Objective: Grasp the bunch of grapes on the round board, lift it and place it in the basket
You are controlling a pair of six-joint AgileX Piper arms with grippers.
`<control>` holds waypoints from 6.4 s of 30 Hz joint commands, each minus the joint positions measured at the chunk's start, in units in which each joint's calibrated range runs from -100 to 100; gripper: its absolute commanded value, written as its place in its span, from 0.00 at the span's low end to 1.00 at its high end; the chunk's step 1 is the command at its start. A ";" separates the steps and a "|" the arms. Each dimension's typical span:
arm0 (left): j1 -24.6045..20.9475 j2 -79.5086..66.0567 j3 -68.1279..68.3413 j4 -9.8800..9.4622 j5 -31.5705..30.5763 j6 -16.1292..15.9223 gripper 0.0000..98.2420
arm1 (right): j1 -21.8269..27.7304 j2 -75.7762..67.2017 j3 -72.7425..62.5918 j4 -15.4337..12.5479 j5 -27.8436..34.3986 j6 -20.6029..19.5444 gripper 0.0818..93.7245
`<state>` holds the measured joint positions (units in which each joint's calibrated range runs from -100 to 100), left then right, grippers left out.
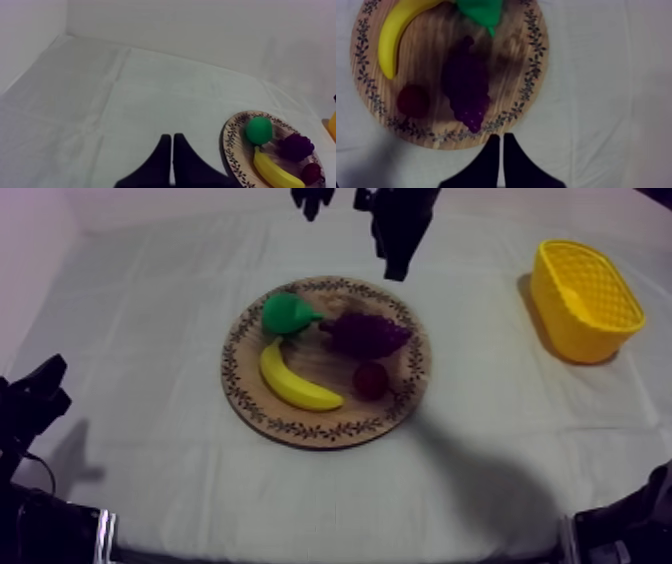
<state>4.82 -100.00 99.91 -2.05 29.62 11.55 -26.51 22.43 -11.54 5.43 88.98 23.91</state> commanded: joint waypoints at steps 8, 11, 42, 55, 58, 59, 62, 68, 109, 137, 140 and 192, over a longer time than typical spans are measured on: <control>-0.01 0.00 -0.02 -0.02 0.04 0.00 0.00 | -0.83 2.72 -0.15 -0.89 2.72 1.26 0.19; -0.01 0.00 -0.02 -0.02 0.04 0.00 0.00 | -0.98 3.06 -0.26 -1.02 2.54 1.40 0.37; -0.01 0.00 -0.02 -0.02 0.04 0.00 0.00 | -0.46 13.91 0.44 -1.45 -4.68 2.74 0.69; -0.01 0.00 -0.02 -0.02 0.04 0.00 0.00 | 0.05 21.33 -1.30 -2.15 -6.70 3.62 0.69; -0.01 0.00 -0.02 -0.02 0.04 0.00 0.00 | 0.06 22.17 -1.59 -2.40 -7.15 3.78 0.67; -0.01 0.00 -0.02 -0.02 0.04 0.00 0.00 | 0.05 22.39 -1.63 -2.47 -7.29 3.82 0.66; -0.01 0.00 -0.02 -0.02 0.04 0.00 0.00 | -0.01 22.98 -1.70 -2.60 -7.73 3.95 0.63; -0.01 0.00 -0.02 -0.02 0.04 0.00 0.00 | -0.03 23.55 -1.46 -2.59 -8.94 3.43 0.40; -0.01 0.00 -0.02 -0.02 0.04 0.00 0.00 | 19.29 -18.26 8.77 5.93 -23.95 -16.36 0.23; -0.01 0.00 -0.02 -0.02 0.04 0.00 0.00 | 33.38 -13.14 25.68 12.40 -34.12 -25.15 0.23; -0.01 0.00 -0.02 -0.02 0.04 0.00 0.00 | 33.62 -11.15 26.87 12.30 -33.98 -24.45 0.23; -0.01 0.00 -0.02 -0.02 0.04 0.00 0.00 | 37.14 -8.96 22.90 2.75 -35.18 -16.86 0.64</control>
<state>4.82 -100.00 99.91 -2.05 29.67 11.55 10.65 15.52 10.64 8.04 54.41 7.14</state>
